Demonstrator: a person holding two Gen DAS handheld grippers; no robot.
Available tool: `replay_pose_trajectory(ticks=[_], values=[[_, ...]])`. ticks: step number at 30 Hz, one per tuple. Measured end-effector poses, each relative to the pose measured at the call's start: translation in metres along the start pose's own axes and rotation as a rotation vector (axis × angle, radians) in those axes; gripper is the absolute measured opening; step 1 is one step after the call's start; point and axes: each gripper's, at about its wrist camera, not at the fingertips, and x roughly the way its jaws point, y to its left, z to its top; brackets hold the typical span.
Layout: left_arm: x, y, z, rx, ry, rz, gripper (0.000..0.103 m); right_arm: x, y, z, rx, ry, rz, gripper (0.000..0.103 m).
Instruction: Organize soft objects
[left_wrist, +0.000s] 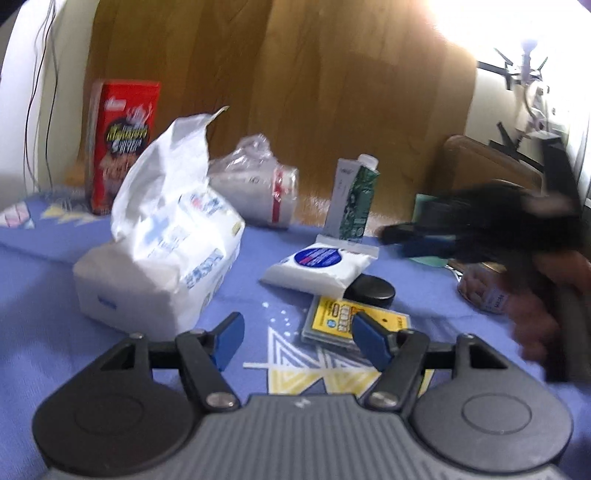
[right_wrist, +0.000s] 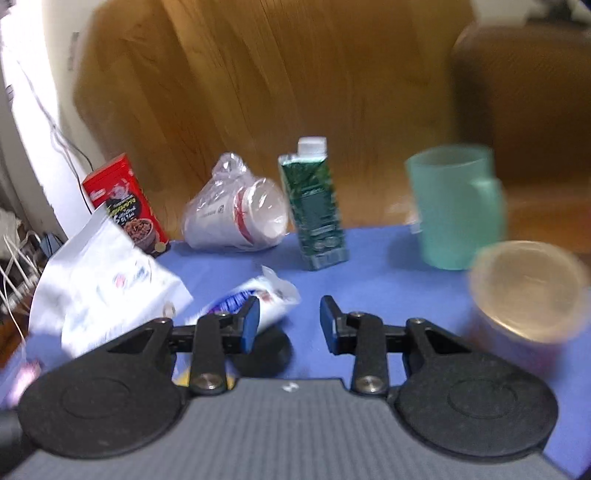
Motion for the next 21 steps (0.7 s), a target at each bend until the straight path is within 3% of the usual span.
replay_pose_trajectory(ticks=[4,6,8,14,21], values=[[0.001,-0.001,0.0,-0.013,-0.007,-0.012,0.066,0.043,-0.003,0.013,0.049,0.1,-0.016,0.04],[-0.001,0.002,0.001,-0.033,-0.006,-0.018,0.066,0.054,-0.01,0.013,0.121,0.137,0.013,0.033],[0.001,0.003,0.001,-0.04,-0.006,-0.023,0.066,0.046,-0.014,0.012,0.167,0.118,0.039,0.006],[0.0,0.002,0.001,-0.03,-0.012,-0.024,0.07,-0.019,-0.015,-0.006,0.117,0.032,0.028,0.003],[-0.001,0.0,0.001,-0.009,0.003,-0.033,0.07,-0.115,-0.028,-0.068,0.0,-0.057,-0.057,0.003]])
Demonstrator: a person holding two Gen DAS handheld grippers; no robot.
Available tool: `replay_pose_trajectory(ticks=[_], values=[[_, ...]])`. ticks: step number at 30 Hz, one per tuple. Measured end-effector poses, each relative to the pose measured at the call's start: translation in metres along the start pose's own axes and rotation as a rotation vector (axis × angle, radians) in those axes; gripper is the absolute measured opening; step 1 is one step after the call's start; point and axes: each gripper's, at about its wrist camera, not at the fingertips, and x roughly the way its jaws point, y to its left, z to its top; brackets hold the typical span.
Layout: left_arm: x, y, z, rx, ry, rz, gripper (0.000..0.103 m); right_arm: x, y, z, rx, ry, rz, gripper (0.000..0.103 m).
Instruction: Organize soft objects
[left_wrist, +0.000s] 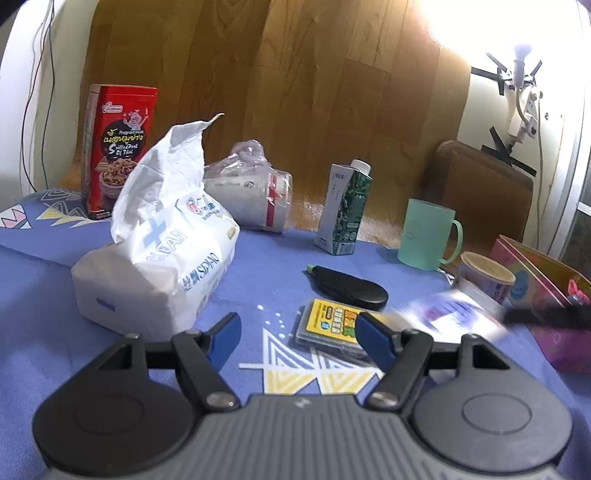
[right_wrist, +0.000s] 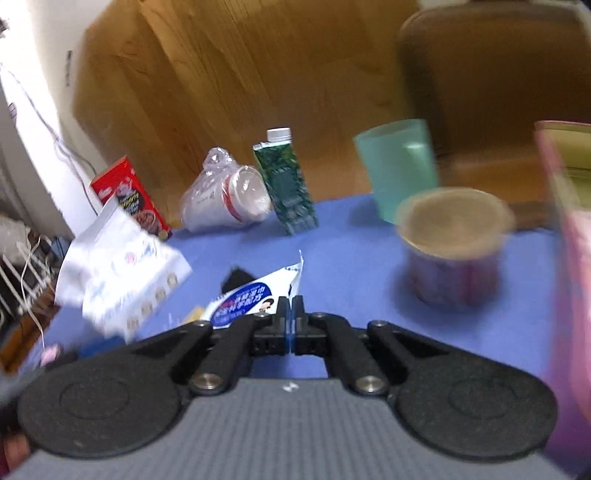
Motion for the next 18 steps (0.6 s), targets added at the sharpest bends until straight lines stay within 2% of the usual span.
replay_pose_trajectory(ticks=[5,7,9,11,13,15,18], values=[[-0.002,-0.011,-0.002,0.042,0.02,-0.027,0.07,-0.06,-0.002,-0.055,-0.153,-0.02,-0.103,0.003],[-0.004,-0.017,-0.004,0.044,0.046,-0.069,0.07,-0.074,-0.007,-0.073,-0.163,0.005,-0.105,0.01],[-0.008,-0.027,-0.006,0.035,0.08,-0.134,0.07,-0.082,-0.011,-0.087,-0.146,0.032,-0.078,0.025],[-0.009,-0.039,-0.007,0.034,0.12,-0.209,0.07,-0.089,-0.007,-0.093,-0.178,0.008,-0.067,0.053],[-0.008,-0.051,-0.004,0.027,0.164,-0.286,0.07,-0.085,0.003,-0.09,-0.248,-0.014,-0.083,0.064],[-0.005,-0.061,-0.001,0.012,0.204,-0.336,0.07,-0.078,0.008,-0.083,-0.299,-0.018,-0.088,0.065],[0.009,-0.074,-0.003,-0.021,0.287,-0.366,0.07,-0.064,0.012,-0.072,-0.369,0.007,-0.072,0.067]])
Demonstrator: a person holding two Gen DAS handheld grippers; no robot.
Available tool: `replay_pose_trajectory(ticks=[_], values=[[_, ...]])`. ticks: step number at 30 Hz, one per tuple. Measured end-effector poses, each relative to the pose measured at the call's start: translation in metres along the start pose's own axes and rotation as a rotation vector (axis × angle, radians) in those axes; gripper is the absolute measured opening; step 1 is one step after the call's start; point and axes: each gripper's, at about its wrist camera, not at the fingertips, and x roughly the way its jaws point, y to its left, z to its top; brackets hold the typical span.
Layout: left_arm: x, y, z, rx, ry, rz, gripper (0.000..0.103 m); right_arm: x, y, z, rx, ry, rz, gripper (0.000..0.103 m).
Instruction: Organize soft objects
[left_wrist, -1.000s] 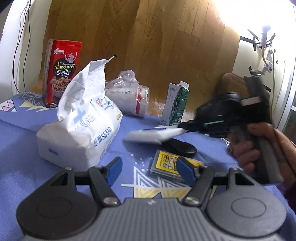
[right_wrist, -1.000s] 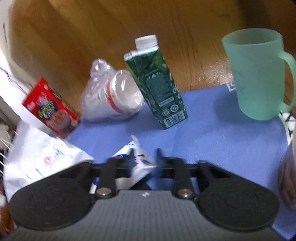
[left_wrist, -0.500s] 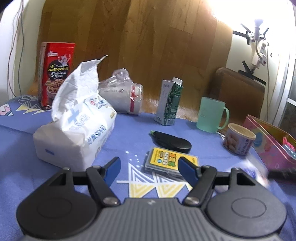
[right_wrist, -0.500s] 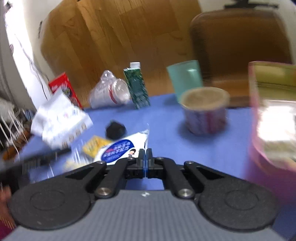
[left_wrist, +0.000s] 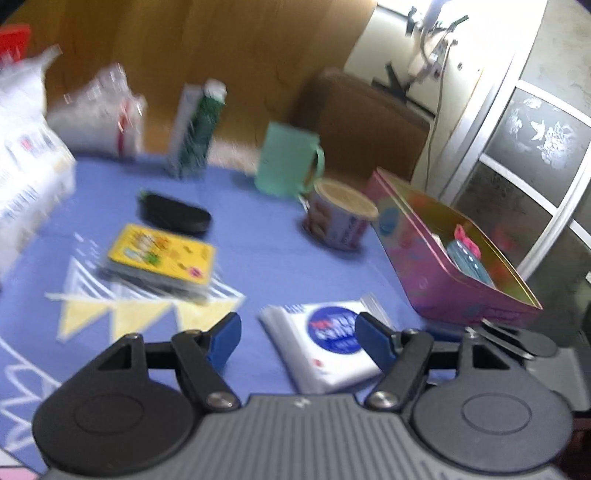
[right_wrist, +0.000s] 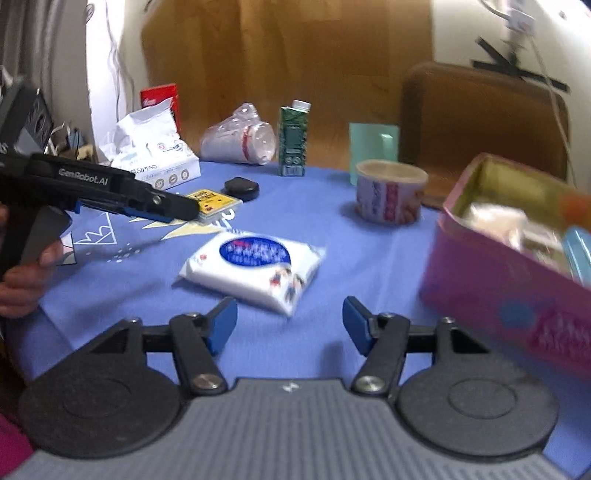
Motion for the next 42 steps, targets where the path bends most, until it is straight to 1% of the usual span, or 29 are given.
replay_pose_trajectory(ticks=[2,3,4,5,6,7,10,13,16,19,21,24,26,27,28,29,30,31,32,35,38,42], values=[[0.016,-0.002,-0.002,-0.023,0.054,0.001,0.068,0.015,0.005,0.005,-0.033,0.047,-0.003,0.071],[0.017,-0.006,-0.004,0.002,0.031,0.014,0.062,0.025,0.006,0.006,-0.039,0.07,0.004,0.071],[0.021,-0.012,-0.005,0.031,0.042,0.017,0.054,0.028,0.006,0.005,-0.037,0.073,0.026,0.07],[0.022,-0.018,-0.007,0.049,0.048,0.016,0.053,0.031,0.007,0.005,-0.028,0.059,0.047,0.064],[0.022,-0.023,-0.008,0.062,0.05,0.026,0.053,0.029,0.01,0.003,-0.035,0.047,0.056,0.062],[0.022,-0.027,-0.008,0.078,0.047,0.031,0.053,0.028,0.014,0.002,-0.056,0.035,0.043,0.06],[0.015,-0.04,0.003,0.096,0.01,-0.015,0.053,0.016,0.018,-0.003,-0.093,-0.027,-0.02,0.057],[0.011,-0.061,0.022,0.143,-0.043,-0.073,0.053,-0.005,0.008,-0.002,-0.068,-0.123,-0.089,0.056],[0.018,-0.095,0.041,0.22,-0.092,-0.128,0.053,-0.033,-0.008,0.003,-0.027,-0.235,-0.177,0.056],[0.035,-0.133,0.052,0.292,-0.097,-0.171,0.053,-0.058,-0.026,0.004,-0.007,-0.316,-0.283,0.056],[0.052,-0.155,0.058,0.346,-0.097,-0.188,0.053,-0.069,-0.04,0.003,0.0,-0.34,-0.354,0.057],[0.079,-0.183,0.059,0.394,-0.074,-0.203,0.053,-0.076,-0.067,0.001,0.051,-0.332,-0.425,0.057],[0.099,-0.198,0.062,0.427,-0.072,-0.183,0.058,-0.075,-0.086,-0.001,0.098,-0.32,-0.457,0.057],[0.108,-0.205,0.063,0.442,-0.076,-0.159,0.066,-0.071,-0.095,-0.001,0.122,-0.314,-0.478,0.057],[0.119,-0.21,0.064,0.455,-0.08,-0.118,0.073,-0.066,-0.104,0.0,0.134,-0.31,-0.508,0.057],[0.128,-0.215,0.064,0.463,-0.08,-0.074,0.073,-0.057,-0.111,0.003,0.136,-0.305,-0.556,0.057],[0.135,-0.218,0.063,0.466,-0.074,-0.041,0.073,-0.046,-0.117,0.005,0.134,-0.284,-0.627,0.057],[0.138,-0.219,0.062,0.46,-0.065,-0.027,0.073,-0.036,-0.124,0.005,0.132,-0.261,-0.675,0.057],[0.14,-0.217,0.061,0.448,-0.058,-0.022,0.073,-0.031,-0.13,0.005,0.139,-0.251,-0.691,0.057],[0.136,-0.212,0.053,0.449,-0.061,-0.007,0.074,-0.035,-0.145,-0.002,0.222,-0.277,-0.648,0.057],[0.132,-0.21,0.047,0.47,-0.062,0.033,0.074,-0.04,-0.136,-0.009,0.228,-0.285,-0.651,0.057],[0.122,-0.213,0.038,0.484,-0.052,0.043,0.076,-0.05,-0.128,-0.014,0.279,-0.311,-0.637,0.057]])
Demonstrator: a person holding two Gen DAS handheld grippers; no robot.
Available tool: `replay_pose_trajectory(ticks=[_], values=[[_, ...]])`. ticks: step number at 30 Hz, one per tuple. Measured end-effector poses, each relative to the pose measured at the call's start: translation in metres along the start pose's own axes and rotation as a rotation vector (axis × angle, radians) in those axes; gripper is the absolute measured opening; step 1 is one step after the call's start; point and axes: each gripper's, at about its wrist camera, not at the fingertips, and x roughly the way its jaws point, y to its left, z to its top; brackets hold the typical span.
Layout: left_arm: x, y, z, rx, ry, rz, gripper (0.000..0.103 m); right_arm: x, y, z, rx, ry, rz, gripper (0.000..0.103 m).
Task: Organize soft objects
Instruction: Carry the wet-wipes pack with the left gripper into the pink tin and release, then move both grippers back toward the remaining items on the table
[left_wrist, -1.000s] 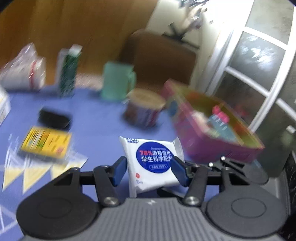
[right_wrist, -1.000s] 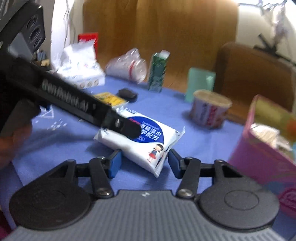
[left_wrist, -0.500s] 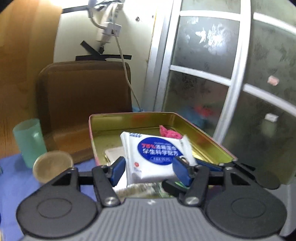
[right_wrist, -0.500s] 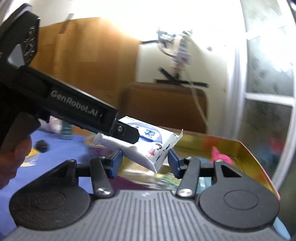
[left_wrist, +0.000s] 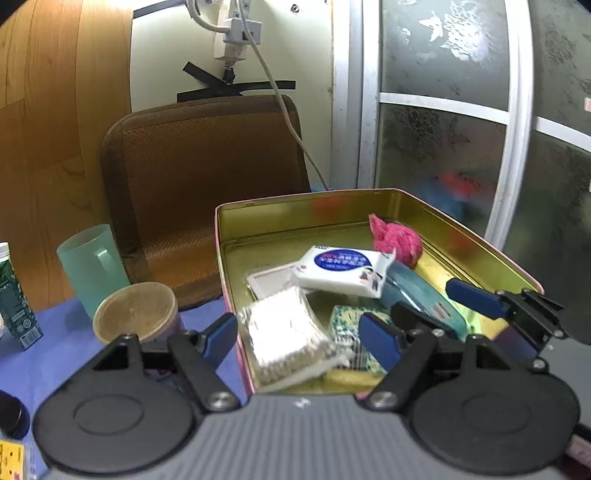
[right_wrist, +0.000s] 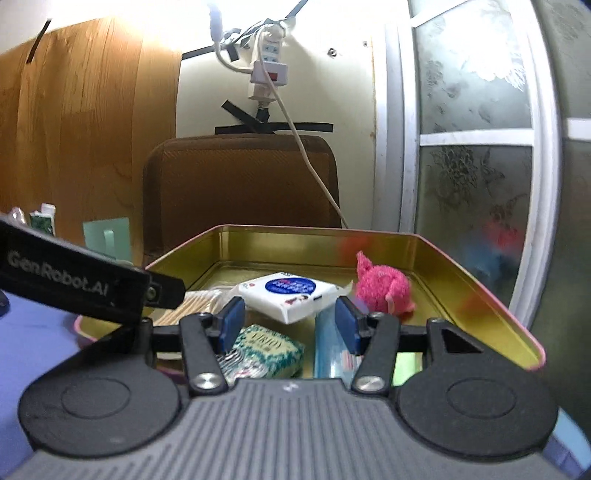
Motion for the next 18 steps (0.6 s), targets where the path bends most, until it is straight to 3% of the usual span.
replay_pose_trajectory(ticks=[3,13,18], values=[[-0.014,-0.005,-0.004,0.016,-0.016,0.01,0.081,-0.015,-0.002,-0.001,0.034,-0.014,-0.009,0.057],[-0.052,0.009,-0.021,-0.023,-0.02,0.035,0.082,-0.04,-0.001,-0.006,0.088,-0.011,-0.018,0.057],[-0.063,0.024,-0.035,-0.036,-0.018,0.084,0.085,-0.043,0.003,-0.006,0.103,0.0,-0.019,0.057]])
